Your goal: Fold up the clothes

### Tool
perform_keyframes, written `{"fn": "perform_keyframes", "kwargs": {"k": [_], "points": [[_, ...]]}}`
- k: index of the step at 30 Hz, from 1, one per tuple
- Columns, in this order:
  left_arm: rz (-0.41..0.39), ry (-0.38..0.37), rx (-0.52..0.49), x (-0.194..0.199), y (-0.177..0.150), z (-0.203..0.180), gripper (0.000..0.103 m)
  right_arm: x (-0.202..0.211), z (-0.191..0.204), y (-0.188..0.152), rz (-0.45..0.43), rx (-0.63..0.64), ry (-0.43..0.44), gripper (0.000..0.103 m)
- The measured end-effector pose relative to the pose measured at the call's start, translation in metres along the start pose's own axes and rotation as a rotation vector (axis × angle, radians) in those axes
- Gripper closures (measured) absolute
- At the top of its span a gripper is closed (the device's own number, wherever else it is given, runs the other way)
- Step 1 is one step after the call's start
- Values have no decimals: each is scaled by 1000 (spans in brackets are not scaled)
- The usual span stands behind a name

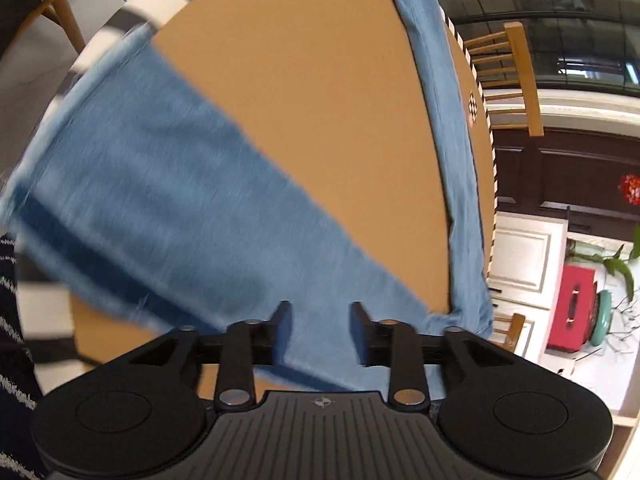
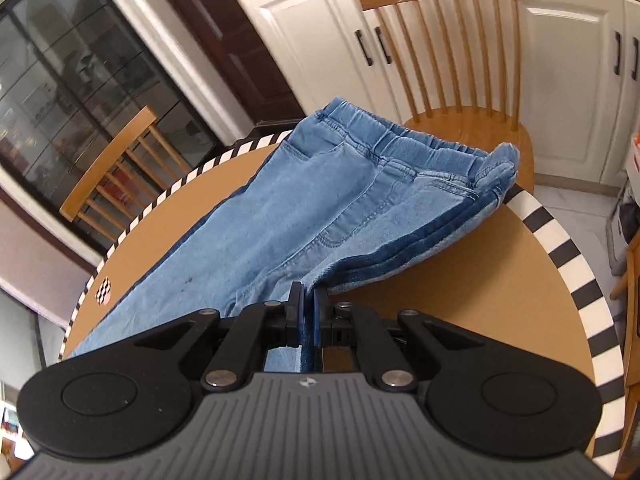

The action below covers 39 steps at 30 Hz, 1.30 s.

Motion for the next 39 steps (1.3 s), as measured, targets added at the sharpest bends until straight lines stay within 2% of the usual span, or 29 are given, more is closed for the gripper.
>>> {"fn": "perform_keyframes", "kwargs": {"k": [2, 5, 7, 8, 10, 12, 16, 17, 19, 20, 21, 22, 24, 28, 35, 39], "points": [[-10, 18, 65, 5, -18, 16, 46, 1, -3, -1, 8, -3, 17, 99], [-24, 29, 201, 7, -43, 37, 25, 3, -8, -3, 21, -8, 43, 98], [-61, 48, 308, 8, -52, 54, 23, 5, -11, -4, 29, -11, 60, 98], [-94, 34, 364, 7, -51, 60, 21, 5, -12, -5, 33, -13, 69, 98], [-155, -7, 404, 8, -47, 63, 21, 7, -15, -6, 41, -16, 86, 98], [-215, -30, 364, 10, -43, 60, 23, 7, -20, -6, 48, -33, 97, 98], [-304, -61, 196, 7, -38, 46, 24, 6, -28, -7, 58, -67, 103, 98], [-325, -56, 149, 6, -38, 45, 27, 6, -30, -7, 62, -71, 102, 98], [-358, -37, 60, 5, -37, 44, 42, 3, -34, -9, 73, -83, 100, 98], [-363, -21, 43, 5, -36, 45, 61, 2, -36, -11, 78, -91, 100, 98], [-358, -3, 49, 6, -35, 50, 86, 1, -37, -12, 80, -98, 99, 98], [-349, 16, 63, 7, -34, 56, 101, 0, -38, -13, 82, -103, 98, 98], [-346, -11, 101, 7, -36, 51, 101, -1, -40, -14, 84, -109, 99, 98], [-375, -16, 132, 10, -25, 45, 102, 0, -42, -18, 94, -113, 97, 98], [-422, -141, 75, 21, 2, -6, 102, 5, -38, -18, 86, -128, 99, 98], [-451, -201, 49, 24, 25, -39, 103, 7, -26, -6, 57, -129, 109, 98]]}}
Point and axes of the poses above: each gripper's, at about its wrist camera, not at the fingertips, and x roughly against the way its jaws point, z to its left, y to its top, the point moved 8 cm from there along -x, roughly the way its jaws point, and after that the axes turned 8 degrees about -z, right-handed, at the moved point
